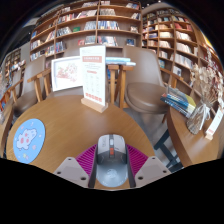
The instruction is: Arrange mouse
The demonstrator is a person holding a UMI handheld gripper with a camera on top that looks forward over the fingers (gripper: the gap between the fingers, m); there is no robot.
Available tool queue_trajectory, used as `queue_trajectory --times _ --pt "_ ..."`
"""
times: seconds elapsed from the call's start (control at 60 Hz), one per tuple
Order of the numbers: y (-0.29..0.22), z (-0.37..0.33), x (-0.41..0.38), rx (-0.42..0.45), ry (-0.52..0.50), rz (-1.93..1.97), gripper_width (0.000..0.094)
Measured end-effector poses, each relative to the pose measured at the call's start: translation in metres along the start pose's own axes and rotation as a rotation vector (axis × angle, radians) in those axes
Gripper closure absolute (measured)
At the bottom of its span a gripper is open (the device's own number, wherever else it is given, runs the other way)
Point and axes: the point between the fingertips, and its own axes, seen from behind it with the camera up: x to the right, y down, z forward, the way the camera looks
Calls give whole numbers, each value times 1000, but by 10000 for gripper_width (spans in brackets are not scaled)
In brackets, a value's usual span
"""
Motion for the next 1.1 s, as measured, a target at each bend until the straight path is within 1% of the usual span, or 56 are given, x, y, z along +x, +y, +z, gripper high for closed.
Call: queue_trajectory --times 0.033,0.183,0.3,0.383,0.517,0.633,0.733,0.883,0.917,0.967,1.017,1.05,1.1 --pt "-4 -4 -3 5 -3 8 482" --pt "-48 -39 -47 75 -48 12 482" --pt "-82 -67 -116 116 -134 15 480" --pt "-96 -73 -170 131 -170 -1 483" --pt "-77 -59 -246 85 -215 -18 484" --pt "-46 -43 -287 51 -231 -42 484" --pt "-26 -31 -298 27 -203 -50 483" --pt "-11 -18 -302 16 -176 -40 471" --pt "-10 -17 -303 17 -169 -28 458" --pt "-13 -17 -302 42 -159 -22 439" --pt "-13 -16 -303 46 -163 -21 391" --pt "-11 -17 -304 43 -162 -20 308" --pt "-10 -21 -301 41 -151 -26 112"
